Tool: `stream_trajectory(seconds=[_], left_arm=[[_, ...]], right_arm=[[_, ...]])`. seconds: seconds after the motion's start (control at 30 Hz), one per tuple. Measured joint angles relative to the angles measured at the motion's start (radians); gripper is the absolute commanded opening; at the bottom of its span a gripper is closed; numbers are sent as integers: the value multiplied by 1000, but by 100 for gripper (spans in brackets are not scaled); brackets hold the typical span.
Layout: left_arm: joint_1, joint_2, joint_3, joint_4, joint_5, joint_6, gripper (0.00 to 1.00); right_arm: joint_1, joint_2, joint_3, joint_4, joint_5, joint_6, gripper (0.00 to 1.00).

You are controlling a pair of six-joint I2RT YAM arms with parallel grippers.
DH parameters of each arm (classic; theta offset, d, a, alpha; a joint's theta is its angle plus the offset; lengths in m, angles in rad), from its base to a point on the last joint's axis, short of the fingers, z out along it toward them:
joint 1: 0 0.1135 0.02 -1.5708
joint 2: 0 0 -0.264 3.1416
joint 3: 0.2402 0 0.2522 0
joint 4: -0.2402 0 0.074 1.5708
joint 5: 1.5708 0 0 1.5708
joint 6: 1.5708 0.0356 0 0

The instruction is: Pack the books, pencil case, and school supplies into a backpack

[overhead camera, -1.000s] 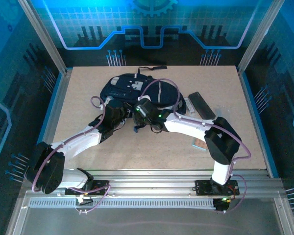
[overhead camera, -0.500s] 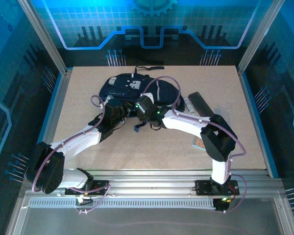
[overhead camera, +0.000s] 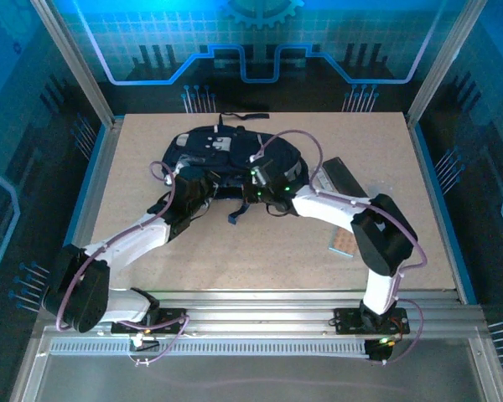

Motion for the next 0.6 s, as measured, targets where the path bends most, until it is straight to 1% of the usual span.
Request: stream_trajectory(seconds=[0.17,0.27,0.33,0.43,0.53,0.6], left_arm=[[89,93,0,111,57,35,0],[123,137,0,149,106,50,0],[142,150,0,159,138,64,0],[184,168,2,179,216,97,0],[246,218,31,189,318,135,0],[286,278,76,197,392,160,1]], right_arm=[[-82,-48,-45,-73,-173,-9,0],[-131,-51,-67,-134,-226,-32,0],[-161,-51,-68,-182,-245,-62,0],[-204,-51,-60,-258,-254,-129,0],[-249,-47,-23,-330,-254,-208,0],[-278,-45,5,-361,-270,-249,0]])
